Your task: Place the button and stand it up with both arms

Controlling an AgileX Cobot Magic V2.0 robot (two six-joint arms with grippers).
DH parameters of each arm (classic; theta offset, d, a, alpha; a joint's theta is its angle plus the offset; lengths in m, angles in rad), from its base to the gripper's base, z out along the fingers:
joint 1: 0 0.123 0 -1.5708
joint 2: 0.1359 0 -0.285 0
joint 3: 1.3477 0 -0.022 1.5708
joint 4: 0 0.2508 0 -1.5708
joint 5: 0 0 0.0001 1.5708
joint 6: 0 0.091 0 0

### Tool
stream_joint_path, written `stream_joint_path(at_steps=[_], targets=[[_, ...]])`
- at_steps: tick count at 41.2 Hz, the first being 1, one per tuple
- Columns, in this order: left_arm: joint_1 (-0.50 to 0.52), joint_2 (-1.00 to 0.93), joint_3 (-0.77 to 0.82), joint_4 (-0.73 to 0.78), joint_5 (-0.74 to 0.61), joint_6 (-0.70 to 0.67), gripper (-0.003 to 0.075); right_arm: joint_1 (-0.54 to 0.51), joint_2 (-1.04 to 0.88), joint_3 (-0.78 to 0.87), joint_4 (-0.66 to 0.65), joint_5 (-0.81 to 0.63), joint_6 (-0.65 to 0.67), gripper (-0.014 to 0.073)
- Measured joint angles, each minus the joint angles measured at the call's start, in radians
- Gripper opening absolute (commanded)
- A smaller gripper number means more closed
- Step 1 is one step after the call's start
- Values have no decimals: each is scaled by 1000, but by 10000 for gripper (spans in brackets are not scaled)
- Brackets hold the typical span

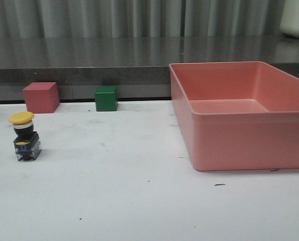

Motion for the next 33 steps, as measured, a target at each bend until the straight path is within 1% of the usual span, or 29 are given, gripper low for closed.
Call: stream_joint_path(at_steps=[10, 13, 17, 19, 24, 26, 33], targets=[[0, 0, 0, 0, 0, 0, -20, 0, -7, 10, 0, -4, 0, -68], [0, 0, 0, 0, -2, 0, -20, -30, -33, 34, 4, -12, 0, -68], [0, 0, 0, 0, -2, 0, -20, -120, -84, 94, 6, -43, 0, -68], [0, 0, 0, 0, -2, 0, -20, -185, -121, 135, 16, -82, 0, -68], [0, 0, 0, 0, -2, 0, -20, -326, -239, 266, 35, -233, 0, -68], [0, 0, 0, 0, -2, 0, -20, -389, -288, 335, 37, -318, 0, -68], [0, 0, 0, 0, -2, 0, -20, -569, -439, 549, 51, -546, 0, -68]])
